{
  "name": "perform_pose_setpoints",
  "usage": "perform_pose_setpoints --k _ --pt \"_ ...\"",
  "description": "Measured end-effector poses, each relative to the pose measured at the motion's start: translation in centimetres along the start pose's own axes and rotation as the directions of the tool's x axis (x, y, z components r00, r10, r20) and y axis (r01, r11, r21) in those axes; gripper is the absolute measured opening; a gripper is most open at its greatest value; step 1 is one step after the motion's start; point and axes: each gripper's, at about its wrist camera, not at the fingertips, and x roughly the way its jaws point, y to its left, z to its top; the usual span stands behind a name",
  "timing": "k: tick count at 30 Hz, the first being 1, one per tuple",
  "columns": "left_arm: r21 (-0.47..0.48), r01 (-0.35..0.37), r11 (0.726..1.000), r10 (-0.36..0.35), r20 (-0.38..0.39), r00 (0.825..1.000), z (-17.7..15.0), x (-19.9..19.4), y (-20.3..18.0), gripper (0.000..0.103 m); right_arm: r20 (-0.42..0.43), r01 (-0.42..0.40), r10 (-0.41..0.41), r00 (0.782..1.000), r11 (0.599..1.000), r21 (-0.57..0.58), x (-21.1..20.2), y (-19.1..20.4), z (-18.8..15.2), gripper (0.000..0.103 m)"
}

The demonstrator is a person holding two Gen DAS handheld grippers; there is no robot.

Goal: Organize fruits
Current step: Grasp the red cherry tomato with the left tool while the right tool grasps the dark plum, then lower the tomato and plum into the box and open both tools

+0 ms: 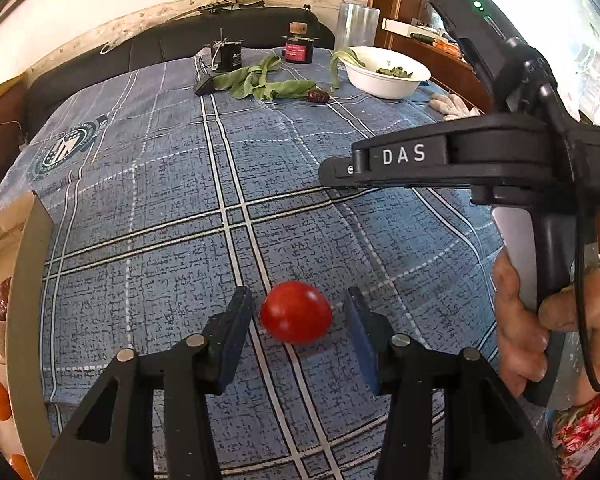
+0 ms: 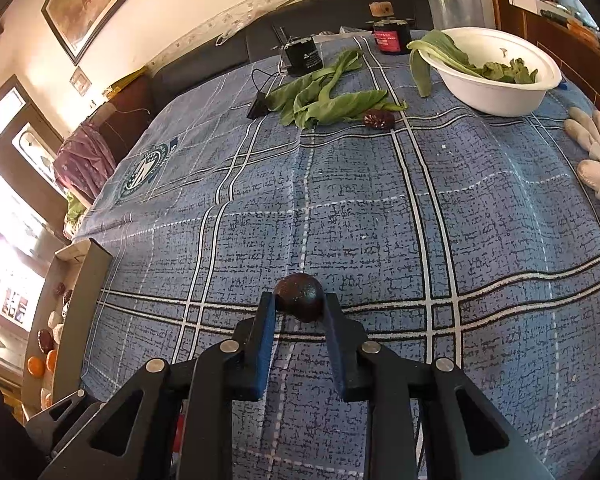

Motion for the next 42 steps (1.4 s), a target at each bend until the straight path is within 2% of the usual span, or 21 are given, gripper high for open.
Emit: perform_pose_setpoints --k 1,4,9,14,16,19,23,26,28,33,37,42 --pt "0.011 -0.020 1.000 0.020 0.002 1.000 0.0 0.1 -0.1 0.031 0.000 -0.003 0.003 1.000 1.000 0.004 0.0 -0.1 0.0 0.026" --pt "0.013 -0.036 0.999 0.036 0.005 0.999 -0.1 0.0 -0.3 0.031 -0.005 -0.040 0.041 0.999 0.998 0.039 -0.2 -0.7 0.0 0.025" --pt "-0.053 -0.017 0.998 0.018 0.021 1.000 0.0 -1.3 0.6 0.031 0.005 -0.204 0.206 0.978 0.964 0.172 -0.3 -3.1 0.2 0.025" --pt "-0.125 0.007 0.992 0.002 0.070 0.998 -0.4 -5.6 2.8 0.031 0.072 -0.351 0.344 0.936 0.902 0.251 -1.1 -4.4 0.2 0.025" --pt "-0.160 0.007 0.987 0.008 0.088 0.996 -0.7 -7.4 4.3 0.031 0.109 -0.379 0.363 0.925 0.895 0.235 -1.9 -4.0 0.1 0.025" --pt "-0.221 -0.026 0.975 0.055 0.123 0.991 -2.0 -11.0 7.5 0.031 0.134 -0.388 0.367 0.920 0.900 0.198 -2.9 -2.6 -0.2 0.025" --pt "-0.283 -0.122 0.951 0.167 0.143 0.976 -4.4 -15.1 11.8 0.031 0.143 -0.330 0.314 0.939 0.938 0.107 -4.2 1.5 -0.9 0.025" --pt "-0.355 -0.185 0.916 0.242 0.123 0.962 -6.8 -17.7 15.8 0.031 0.111 -0.363 0.356 0.928 0.931 0.043 -5.1 5.8 -2.1 0.025" --pt "-0.384 -0.206 0.900 0.267 0.112 0.957 -8.3 -18.5 17.5 0.031 0.075 -0.394 0.394 0.916 0.919 -0.013 -5.6 9.1 -3.2 0.026" --pt "-0.431 -0.233 0.872 0.295 0.082 0.952 -11.4 -18.6 20.5 0.031 -0.057 -0.443 0.440 0.896 0.882 -0.162 -5.2 18.1 -7.4 0.026" --pt "-0.453 -0.249 0.856 0.303 0.050 0.952 -13.3 -18.0 22.0 0.031 -0.135 -0.412 0.390 0.911 0.851 -0.324 -4.3 24.5 -11.4 0.026" --pt "-0.472 -0.239 0.848 0.284 0.024 0.959 -14.6 -17.3 23.0 0.031 -0.204 -0.393 0.337 0.919 0.817 -0.421 -2.3 27.8 -14.1 0.026"
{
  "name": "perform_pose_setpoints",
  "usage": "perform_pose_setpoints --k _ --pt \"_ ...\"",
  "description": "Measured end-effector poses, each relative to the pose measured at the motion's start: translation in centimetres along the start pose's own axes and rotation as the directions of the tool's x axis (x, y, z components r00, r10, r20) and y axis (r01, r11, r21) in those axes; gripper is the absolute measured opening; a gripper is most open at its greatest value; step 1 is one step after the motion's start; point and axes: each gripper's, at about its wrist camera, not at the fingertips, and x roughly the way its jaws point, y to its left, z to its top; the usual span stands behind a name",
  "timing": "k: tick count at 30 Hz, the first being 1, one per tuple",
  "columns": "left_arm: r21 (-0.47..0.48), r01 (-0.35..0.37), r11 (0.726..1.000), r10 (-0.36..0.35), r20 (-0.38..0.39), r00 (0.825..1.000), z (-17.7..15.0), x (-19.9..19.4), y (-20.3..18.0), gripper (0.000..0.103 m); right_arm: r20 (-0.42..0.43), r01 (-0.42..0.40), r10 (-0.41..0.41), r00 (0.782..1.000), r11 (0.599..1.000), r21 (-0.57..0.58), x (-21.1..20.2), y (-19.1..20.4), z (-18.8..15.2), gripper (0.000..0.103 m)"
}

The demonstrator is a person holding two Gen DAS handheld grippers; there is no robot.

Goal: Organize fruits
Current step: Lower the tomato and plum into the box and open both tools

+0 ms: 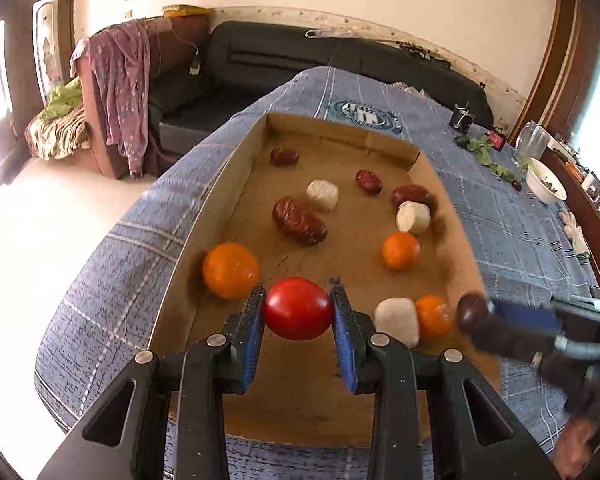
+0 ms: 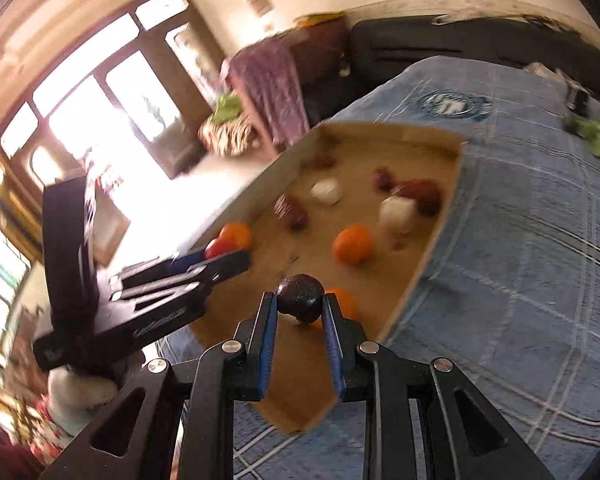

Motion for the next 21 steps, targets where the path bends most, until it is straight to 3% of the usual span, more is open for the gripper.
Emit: perform_pose_setpoints --k 9,14,16,21 --pt "-0.059 -0.011 0.998 0.012 0.015 1.000 -0.1 -0.1 1.0 0.033 -0.045 0.067 -0.070 0.997 0.996 -0.057 1.9 1.3 -1.7 0.027" --pt "-0.056 -0.049 0.997 0.052 0.066 0.996 0.3 -1.8 0.4 0.053 -0.032 0.099 -0.102 0.994 0.991 -0.092 2.2 2.0 -1.7 0.031" --pt "-0.056 -0.068 0.996 0.073 0.099 0.992 0.4 -2.7 0.1 0.058 -0.019 0.095 -0.098 0.995 0.991 -0.091 1.7 2.2 -1.9 0.045" --pt "-0.030 -0.153 0.988 0.156 0.163 0.974 0.7 -4.6 -1.1 0.067 0.047 0.109 -0.107 0.993 0.993 -0.047 -0.7 1.4 -2.4 0.048"
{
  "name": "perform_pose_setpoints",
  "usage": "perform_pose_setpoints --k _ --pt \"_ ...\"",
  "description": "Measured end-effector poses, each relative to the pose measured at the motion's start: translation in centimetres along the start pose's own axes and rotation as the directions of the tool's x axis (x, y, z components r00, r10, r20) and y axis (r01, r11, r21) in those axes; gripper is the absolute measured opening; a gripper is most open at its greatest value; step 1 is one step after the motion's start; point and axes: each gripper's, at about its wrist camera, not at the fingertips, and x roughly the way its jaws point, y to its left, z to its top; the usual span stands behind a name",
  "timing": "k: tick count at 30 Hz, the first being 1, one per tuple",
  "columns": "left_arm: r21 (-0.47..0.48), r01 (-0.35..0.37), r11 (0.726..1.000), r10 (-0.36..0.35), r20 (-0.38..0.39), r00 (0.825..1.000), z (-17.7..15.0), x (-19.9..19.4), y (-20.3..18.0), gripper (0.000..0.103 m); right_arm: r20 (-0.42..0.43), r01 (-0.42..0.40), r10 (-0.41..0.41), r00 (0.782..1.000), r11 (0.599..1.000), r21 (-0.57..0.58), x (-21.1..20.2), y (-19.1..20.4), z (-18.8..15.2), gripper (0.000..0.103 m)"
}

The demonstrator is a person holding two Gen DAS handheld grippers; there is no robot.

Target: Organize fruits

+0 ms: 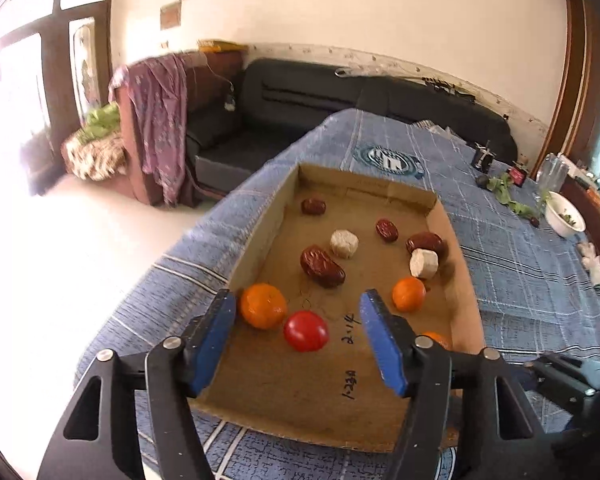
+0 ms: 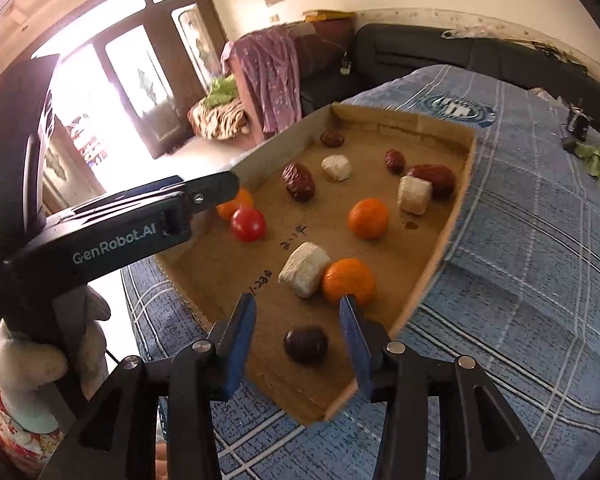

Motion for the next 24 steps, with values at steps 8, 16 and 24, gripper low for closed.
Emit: perform_pose_setpoints --k 8,16,24 --pt "0.033 -0.130 0.991 0.126 0.094 0.988 0.2 -2.5 -1.6 0.087 0.110 0.087 -0.098 0.989 0.991 0.099 -4.2 -2.4 -0.9 0.060" --pt "0.043 -0.127 0.991 0.122 0.100 0.987 0.0 -3.2 -2.5 0.088 0.124 0.136 -0.153 0.980 0.982 0.131 -5.2 -3.0 -2.0 0.069" --pt "0.056 -0.090 0.994 0.086 0.069 0.994 -0.3 -3.1 -3.4 0.089 0.135 0.194 -0.211 0.968 0.972 0.129 -5.7 -3.1 -2.6 0.075"
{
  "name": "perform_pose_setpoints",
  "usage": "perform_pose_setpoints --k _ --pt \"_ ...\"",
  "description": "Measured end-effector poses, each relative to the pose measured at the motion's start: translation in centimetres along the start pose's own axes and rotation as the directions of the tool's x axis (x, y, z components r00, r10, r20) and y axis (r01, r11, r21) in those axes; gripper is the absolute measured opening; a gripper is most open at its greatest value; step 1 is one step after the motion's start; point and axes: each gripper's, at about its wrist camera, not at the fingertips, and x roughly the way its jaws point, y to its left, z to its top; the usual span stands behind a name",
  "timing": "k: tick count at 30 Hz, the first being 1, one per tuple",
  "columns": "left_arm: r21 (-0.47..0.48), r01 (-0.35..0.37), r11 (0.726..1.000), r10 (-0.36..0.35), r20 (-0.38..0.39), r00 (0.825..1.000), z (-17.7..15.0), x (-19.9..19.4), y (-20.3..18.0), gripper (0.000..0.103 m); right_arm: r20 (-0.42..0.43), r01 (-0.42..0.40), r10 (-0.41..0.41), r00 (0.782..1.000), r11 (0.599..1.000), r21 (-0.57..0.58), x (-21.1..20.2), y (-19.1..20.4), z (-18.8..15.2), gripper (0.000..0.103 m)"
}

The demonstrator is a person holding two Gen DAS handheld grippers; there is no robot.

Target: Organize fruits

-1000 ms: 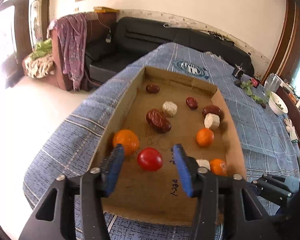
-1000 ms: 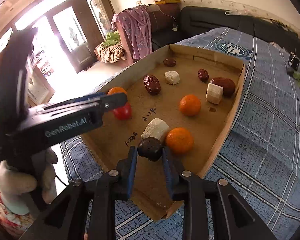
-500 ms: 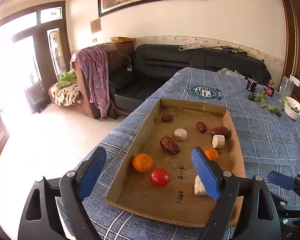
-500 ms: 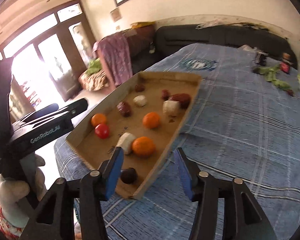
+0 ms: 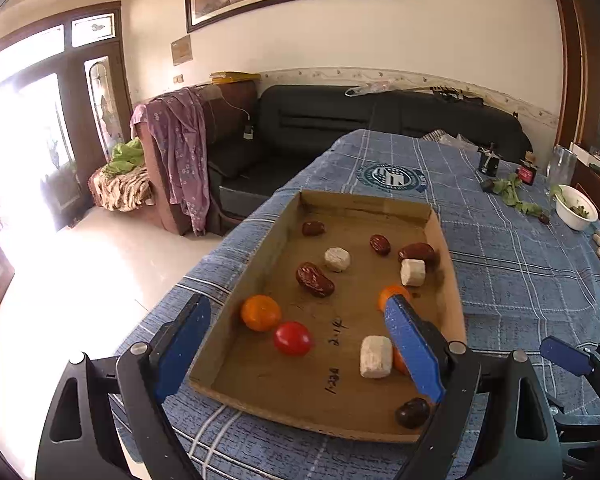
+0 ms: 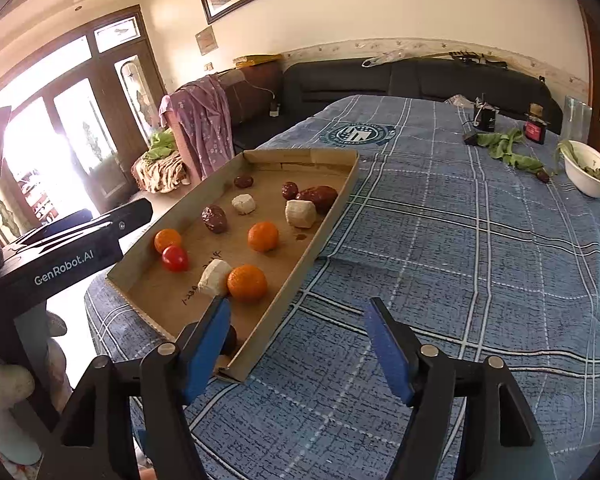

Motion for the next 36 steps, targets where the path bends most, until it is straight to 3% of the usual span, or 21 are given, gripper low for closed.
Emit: perform_pose_setpoints --k 21,24,27,29,32,34,36 --pt "0.008 0.062 0.998 -0.062 -0.019 0.998 -0.6 0.9 -1.0 0.089 -0.019 0.088 -0.088 0.996 0.996 0.006 1.0 -1.2 -0.5 0.081" --pt "0.025 0.016 1.000 -0.017 0.048 0.999 -0.5 0.0 -1.3 0.089 -0.020 0.100 -0.100 0.995 0.995 0.003 1.2 -1.2 -0.5 0.081" --pt "0.048 -0.051 0.998 0.044 0.143 0.989 -0.3 -1.6 -1.9 0.093 -0.011 0.110 -0.110 0.994 0.994 -0.004 1.1 -1.2 -0.4 0.081" --pt "0.047 -0.097 0.994 0.085 0.220 0.972 -0.2 -3.0 -2.4 0.103 -0.008 0.113 -0.113 0.994 0.994 -0.009 1.2 -1.0 -0.3 0.081" --pt "0.014 -0.157 0.988 0.146 0.288 0.947 -0.2 -4.1 -2.7 0.103 -0.012 0.113 -0.113 0.993 0.994 -0.010 1.3 -1.0 -0.1 0.082" --pt "-0.011 -0.131 0.991 0.128 0.305 0.944 -0.2 -4.4 -2.6 0.103 -0.012 0.116 -0.116 0.993 0.993 -0.009 1.2 -1.0 0.0 0.083" --pt "-0.017 -0.066 0.998 0.068 0.265 0.962 0.1 -4.0 -2.3 0.103 -0.012 0.125 -0.125 0.992 0.992 -0.011 1.2 -1.1 0.2 0.084"
